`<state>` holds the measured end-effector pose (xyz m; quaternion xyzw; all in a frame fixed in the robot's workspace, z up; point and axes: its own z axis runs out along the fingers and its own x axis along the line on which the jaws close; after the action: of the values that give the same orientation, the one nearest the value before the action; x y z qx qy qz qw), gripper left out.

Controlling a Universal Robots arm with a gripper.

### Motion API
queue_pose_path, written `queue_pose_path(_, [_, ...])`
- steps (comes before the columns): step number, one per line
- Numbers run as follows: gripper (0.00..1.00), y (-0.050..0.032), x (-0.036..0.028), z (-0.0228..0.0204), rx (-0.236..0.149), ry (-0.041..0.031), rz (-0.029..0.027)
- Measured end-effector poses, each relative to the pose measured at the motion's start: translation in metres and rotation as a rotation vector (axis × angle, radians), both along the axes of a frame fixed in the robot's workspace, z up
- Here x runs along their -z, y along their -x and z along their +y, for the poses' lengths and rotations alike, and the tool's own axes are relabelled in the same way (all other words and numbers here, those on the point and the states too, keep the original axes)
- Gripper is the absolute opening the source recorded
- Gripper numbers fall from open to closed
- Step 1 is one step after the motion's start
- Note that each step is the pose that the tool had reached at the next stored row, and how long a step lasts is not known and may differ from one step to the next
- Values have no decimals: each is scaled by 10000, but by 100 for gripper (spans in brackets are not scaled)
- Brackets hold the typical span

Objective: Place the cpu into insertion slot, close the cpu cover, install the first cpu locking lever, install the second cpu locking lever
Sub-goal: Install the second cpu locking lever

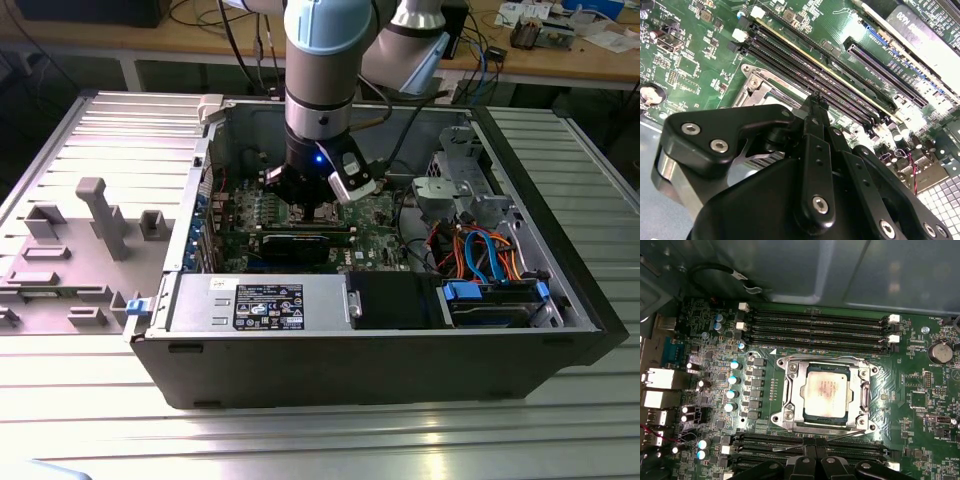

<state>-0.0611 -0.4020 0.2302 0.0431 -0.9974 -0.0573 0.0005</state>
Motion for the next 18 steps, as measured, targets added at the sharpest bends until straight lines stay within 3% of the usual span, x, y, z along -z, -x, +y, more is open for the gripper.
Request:
queue_pose_path(1, [11,0,0,-1,0,-15,2])
queue_pose_path(2, [11,0,-1,-21,-1,-144,6])
queue_pose_path(3, [11,0,1,-39,-1,-200,6])
queue_pose_path(7, [11,29,15,-70,0,-209,6])
queue_pose_path(18, [11,197,44,-80,-1,-212,11])
